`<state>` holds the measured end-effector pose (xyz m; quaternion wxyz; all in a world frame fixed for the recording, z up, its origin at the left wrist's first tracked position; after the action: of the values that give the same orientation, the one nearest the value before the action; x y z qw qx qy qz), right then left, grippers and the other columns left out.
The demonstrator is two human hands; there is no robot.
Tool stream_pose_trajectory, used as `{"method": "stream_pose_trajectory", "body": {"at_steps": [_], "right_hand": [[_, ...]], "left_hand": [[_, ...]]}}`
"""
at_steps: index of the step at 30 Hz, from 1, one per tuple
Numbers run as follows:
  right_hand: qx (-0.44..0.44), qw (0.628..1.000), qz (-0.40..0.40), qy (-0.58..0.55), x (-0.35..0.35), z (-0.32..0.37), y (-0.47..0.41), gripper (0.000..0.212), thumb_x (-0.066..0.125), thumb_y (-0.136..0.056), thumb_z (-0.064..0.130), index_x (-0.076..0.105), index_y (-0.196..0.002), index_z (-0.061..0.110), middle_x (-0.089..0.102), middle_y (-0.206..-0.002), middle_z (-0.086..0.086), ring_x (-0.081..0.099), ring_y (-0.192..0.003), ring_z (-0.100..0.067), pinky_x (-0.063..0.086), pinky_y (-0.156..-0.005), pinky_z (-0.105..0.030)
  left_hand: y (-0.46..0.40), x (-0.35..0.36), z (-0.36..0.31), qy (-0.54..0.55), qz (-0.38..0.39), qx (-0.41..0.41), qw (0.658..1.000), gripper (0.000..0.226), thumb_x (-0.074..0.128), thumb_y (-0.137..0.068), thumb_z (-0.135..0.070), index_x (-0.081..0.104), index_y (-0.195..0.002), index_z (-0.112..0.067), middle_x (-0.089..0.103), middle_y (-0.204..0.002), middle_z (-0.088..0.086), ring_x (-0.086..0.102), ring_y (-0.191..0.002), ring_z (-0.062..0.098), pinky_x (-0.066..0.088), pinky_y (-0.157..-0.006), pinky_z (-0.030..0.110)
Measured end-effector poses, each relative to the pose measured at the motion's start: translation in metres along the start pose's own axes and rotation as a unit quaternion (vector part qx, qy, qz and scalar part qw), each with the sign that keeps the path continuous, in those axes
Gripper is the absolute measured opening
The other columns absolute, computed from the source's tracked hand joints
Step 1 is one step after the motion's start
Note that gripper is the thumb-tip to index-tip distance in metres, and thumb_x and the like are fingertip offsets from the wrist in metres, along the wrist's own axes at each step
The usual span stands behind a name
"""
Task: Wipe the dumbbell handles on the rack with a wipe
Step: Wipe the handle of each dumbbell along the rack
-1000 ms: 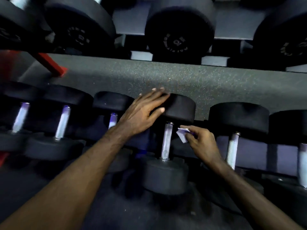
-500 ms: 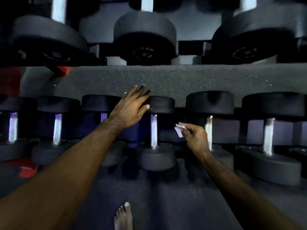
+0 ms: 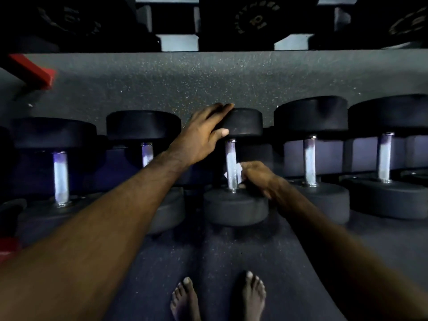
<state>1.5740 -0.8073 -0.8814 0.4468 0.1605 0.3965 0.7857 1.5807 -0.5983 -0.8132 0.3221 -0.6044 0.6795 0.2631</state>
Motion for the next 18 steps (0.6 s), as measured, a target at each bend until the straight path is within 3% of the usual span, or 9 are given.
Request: {"method": "stream_pose_trajectory", "body": {"at_steps": [3, 5, 9, 11, 13, 15, 17, 18], "right_hand": [[-0.008, 0.989, -0.032, -0.145, -0.003, 0.020, -0.014, 0.029, 0.045, -0.094, -0.005, 0.070, -0.095, 0.009, 0.069, -0.079, -0.006, 0.064, -0.069, -0.013, 0.059, -0.066, -0.030], [-0.025, 0.981, -0.056, -0.182, -0.007, 0.027, -0.021, 0.020, 0.053, -0.096, 0.005, 0.070, -0.091, 0.012, 0.069, -0.078, -0.002, 0.064, -0.076, -0.015, 0.060, -0.077, -0.035], [-0.015, 0.999, 0.038, 0.001, -0.010, 0.003, -0.011, 0.030, 0.051, -0.092, -0.004, 0.077, -0.107, -0.004, 0.076, -0.089, -0.014, 0.068, -0.069, -0.015, 0.054, -0.059, -0.022], [-0.011, 0.997, 0.052, -0.050, -0.014, 0.000, -0.014, 0.034, 0.049, -0.094, -0.004, 0.078, -0.110, 0.001, 0.079, -0.101, -0.015, 0.074, -0.085, -0.020, 0.061, -0.082, -0.031], [-0.047, 0.985, 0.020, -0.165, -0.015, 0.006, -0.022, 0.031, 0.053, -0.096, -0.002, 0.077, -0.114, 0.004, 0.078, -0.111, -0.016, 0.074, -0.107, -0.030, 0.056, -0.103, -0.044], [-0.080, 0.985, 0.009, -0.151, -0.013, 0.004, -0.026, 0.026, 0.056, -0.097, -0.001, 0.078, -0.111, 0.003, 0.078, -0.107, -0.020, 0.074, -0.100, -0.032, 0.057, -0.096, -0.042], [-0.078, 0.995, 0.050, -0.047, -0.012, -0.005, -0.025, 0.036, 0.048, -0.092, -0.008, 0.080, -0.103, 0.003, 0.079, -0.096, -0.016, 0.073, -0.086, -0.025, 0.057, -0.079, -0.034], [-0.065, 0.995, 0.079, -0.018, -0.013, -0.012, -0.026, 0.041, 0.045, -0.090, -0.010, 0.081, -0.103, 0.005, 0.080, -0.098, -0.013, 0.075, -0.090, -0.024, 0.058, -0.081, -0.035]], "left_hand": [[-0.002, 0.003, 0.003, -0.002, -0.004, 0.009, 1.000, 0.066, 0.044, -0.104, -0.047, 0.042, -0.164, -0.020, 0.043, -0.165, 0.013, 0.040, -0.151, 0.035, 0.025, -0.127, 0.039], [-0.002, 0.003, 0.005, -0.001, -0.013, 0.016, 1.000, 0.065, 0.043, -0.104, -0.047, 0.041, -0.164, -0.021, 0.042, -0.166, 0.012, 0.039, -0.151, 0.034, 0.026, -0.127, 0.039], [-0.002, 0.008, 0.009, -0.010, -0.044, 0.032, 0.998, 0.063, 0.043, -0.106, -0.046, 0.042, -0.164, -0.023, 0.044, -0.165, 0.007, 0.042, -0.148, 0.033, 0.032, -0.127, 0.045], [-0.001, 0.011, 0.011, -0.015, -0.060, 0.041, 0.997, 0.061, 0.044, -0.107, -0.045, 0.043, -0.164, -0.024, 0.044, -0.165, 0.004, 0.042, -0.147, 0.031, 0.033, -0.126, 0.046], [-0.001, 0.014, 0.015, -0.012, -0.067, 0.047, 0.997, 0.060, 0.045, -0.108, -0.046, 0.041, -0.164, -0.028, 0.043, -0.166, -0.002, 0.040, -0.149, 0.027, 0.032, -0.127, 0.044], [-0.001, 0.017, 0.020, -0.008, -0.066, 0.051, 0.997, 0.060, 0.045, -0.108, -0.049, 0.038, -0.165, -0.033, 0.040, -0.168, -0.008, 0.037, -0.151, 0.022, 0.031, -0.128, 0.043], [-0.002, 0.019, 0.025, 0.001, -0.071, 0.053, 0.996, 0.059, 0.044, -0.109, -0.050, 0.036, -0.166, -0.035, 0.036, -0.169, -0.011, 0.034, -0.153, 0.018, 0.028, -0.129, 0.042], [-0.001, 0.020, 0.027, 0.004, -0.078, 0.057, 0.995, 0.059, 0.043, -0.109, -0.050, 0.036, -0.166, -0.036, 0.035, -0.170, -0.012, 0.033, -0.154, 0.017, 0.027, -0.129, 0.041]]}}
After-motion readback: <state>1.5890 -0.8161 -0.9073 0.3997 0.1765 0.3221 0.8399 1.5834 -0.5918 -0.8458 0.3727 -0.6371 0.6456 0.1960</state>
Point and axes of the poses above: each hand's wrist, its own y-axis away from the middle knuckle, its own x-axis out of the palm, z = x × y, the point moved 2 cm from there along -y, towards the middle knuckle
